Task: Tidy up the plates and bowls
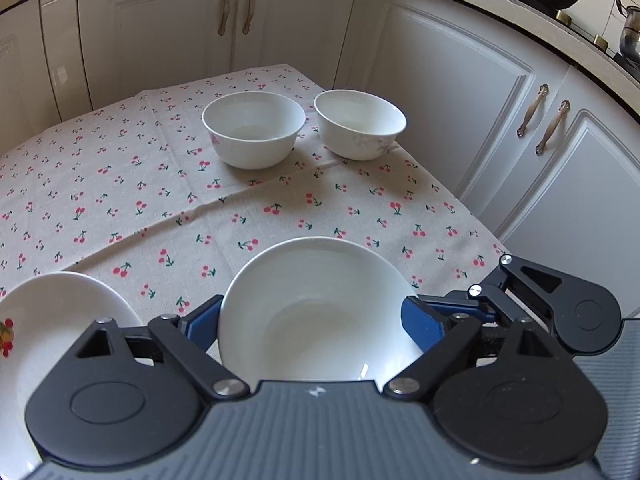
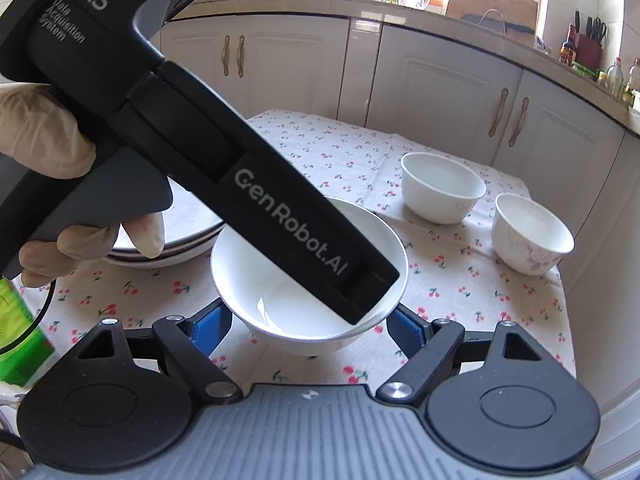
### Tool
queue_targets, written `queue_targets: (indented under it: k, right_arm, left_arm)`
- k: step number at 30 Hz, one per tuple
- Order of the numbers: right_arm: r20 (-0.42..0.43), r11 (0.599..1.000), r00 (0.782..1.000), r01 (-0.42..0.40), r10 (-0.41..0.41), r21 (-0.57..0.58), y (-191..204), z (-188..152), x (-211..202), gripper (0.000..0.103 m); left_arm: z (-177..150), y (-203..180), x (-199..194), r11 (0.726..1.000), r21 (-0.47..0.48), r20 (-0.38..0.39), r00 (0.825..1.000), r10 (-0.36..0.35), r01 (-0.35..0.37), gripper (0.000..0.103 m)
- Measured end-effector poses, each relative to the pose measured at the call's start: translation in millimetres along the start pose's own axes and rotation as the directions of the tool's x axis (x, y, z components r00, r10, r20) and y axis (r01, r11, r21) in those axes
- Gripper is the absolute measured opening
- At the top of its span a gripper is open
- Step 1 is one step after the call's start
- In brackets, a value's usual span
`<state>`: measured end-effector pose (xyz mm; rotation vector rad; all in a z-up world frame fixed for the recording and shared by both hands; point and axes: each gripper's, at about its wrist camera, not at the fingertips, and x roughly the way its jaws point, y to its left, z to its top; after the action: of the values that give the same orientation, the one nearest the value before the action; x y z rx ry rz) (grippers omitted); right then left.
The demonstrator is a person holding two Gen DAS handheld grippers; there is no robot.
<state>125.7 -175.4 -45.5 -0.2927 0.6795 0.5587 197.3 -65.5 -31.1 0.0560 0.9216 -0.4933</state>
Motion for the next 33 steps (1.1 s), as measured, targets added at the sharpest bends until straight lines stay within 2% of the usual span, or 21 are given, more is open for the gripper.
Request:
queue_targets:
  k: [14,27,30,31,33]
  right_arm:
    - [-0.055,0.999,0.998,-0.03,0.032,0.03,2.4,-8.7,2.8,0.087]
    - [-0.057,0.998,0.998,-0.04,0.042,0.04,-0.4,-9.6,5.8,0.088]
    - [-0.056,0.998,0.997,-0.042,0.045,0.045,-1.3,-9.8,5.7,0.088]
    - [-0.055,0.998,0.997,-0.045,0.048,0.049,-1.7,-9.7,5.8,0.088]
    - [-0.048,0.997,0.997,-0.051,0.054,0.062,-3.4,-9.3,5.6,0.096]
  left_arm:
    - [-8.4,0.7,9.6,1.0,-0.026,-0.045,0.999,-0.012,0.011,0.092]
    - [-9.9,2.4,8.1,0.999,-0.043,-0.036,0.999,-0.02,0.019,0.093]
    - [-10.6,2.6,8.0,0.999,-0.044,-0.031,0.999,-0.028,0.027,0.096]
    - [-10.9,3.0,8.2,0.998,-0.046,-0.03,0.999,-0.034,0.032,0.096]
    - [-11.4,4.1,8.6,0.998,-0.052,-0.026,0.999,-0.045,0.044,0.097]
